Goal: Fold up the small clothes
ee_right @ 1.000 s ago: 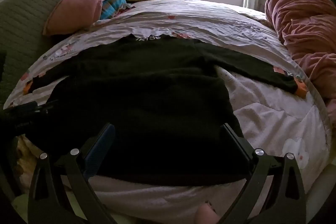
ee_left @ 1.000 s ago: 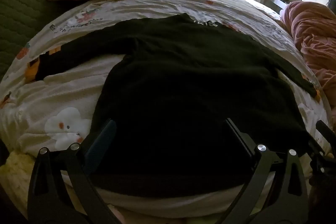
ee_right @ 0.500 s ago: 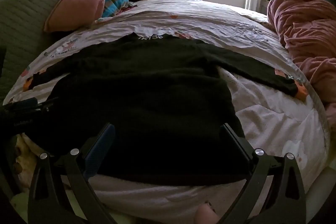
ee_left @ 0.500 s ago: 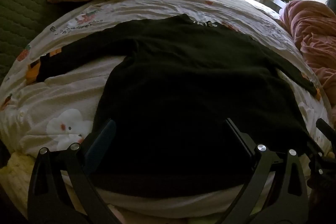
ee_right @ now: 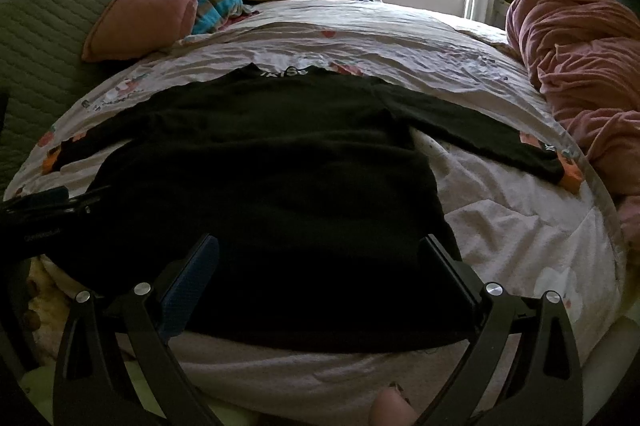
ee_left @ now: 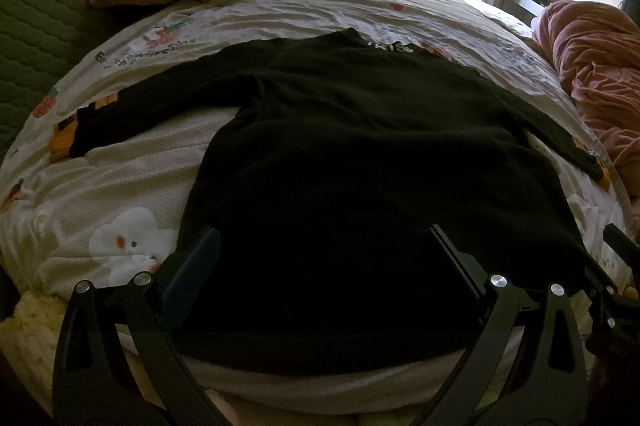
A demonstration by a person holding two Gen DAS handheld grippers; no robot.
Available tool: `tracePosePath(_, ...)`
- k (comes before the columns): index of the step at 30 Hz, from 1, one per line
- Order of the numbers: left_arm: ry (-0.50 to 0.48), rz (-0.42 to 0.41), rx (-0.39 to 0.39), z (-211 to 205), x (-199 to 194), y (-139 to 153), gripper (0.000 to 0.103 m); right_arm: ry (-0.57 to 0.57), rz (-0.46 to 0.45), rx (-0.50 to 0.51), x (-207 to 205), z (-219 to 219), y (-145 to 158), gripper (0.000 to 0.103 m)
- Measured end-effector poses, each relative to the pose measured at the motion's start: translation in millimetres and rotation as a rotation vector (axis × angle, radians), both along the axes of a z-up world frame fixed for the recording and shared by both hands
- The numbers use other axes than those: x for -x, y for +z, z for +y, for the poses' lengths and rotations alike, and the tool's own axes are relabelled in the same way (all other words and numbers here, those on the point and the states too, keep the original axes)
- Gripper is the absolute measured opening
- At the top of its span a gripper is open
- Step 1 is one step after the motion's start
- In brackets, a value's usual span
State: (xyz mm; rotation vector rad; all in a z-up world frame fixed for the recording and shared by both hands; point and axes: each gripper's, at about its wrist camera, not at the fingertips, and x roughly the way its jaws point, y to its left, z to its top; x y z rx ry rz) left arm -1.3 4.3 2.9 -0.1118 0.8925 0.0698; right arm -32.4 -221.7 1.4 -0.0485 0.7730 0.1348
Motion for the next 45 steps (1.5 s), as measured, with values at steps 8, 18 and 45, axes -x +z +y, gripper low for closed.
tracePosePath(8,0.000,-0.003,-0.001,0.4,0.7,0.8,0.094,0.003,-0.005,0.002,1.4,-0.9,0.7,0.099)
tracePosePath(18,0.000,-0.005,-0.001,1.0,1.4,0.2,0.094,0.001,-0.005,0.002,1.4,1.3,1.2,0.099)
tracePosePath(45,0.001,-0.023,-0.006,5.6,1.6,4.1,0.094,0.011,-0.006,-0.005,-0.8,5.2,1.3,0.099)
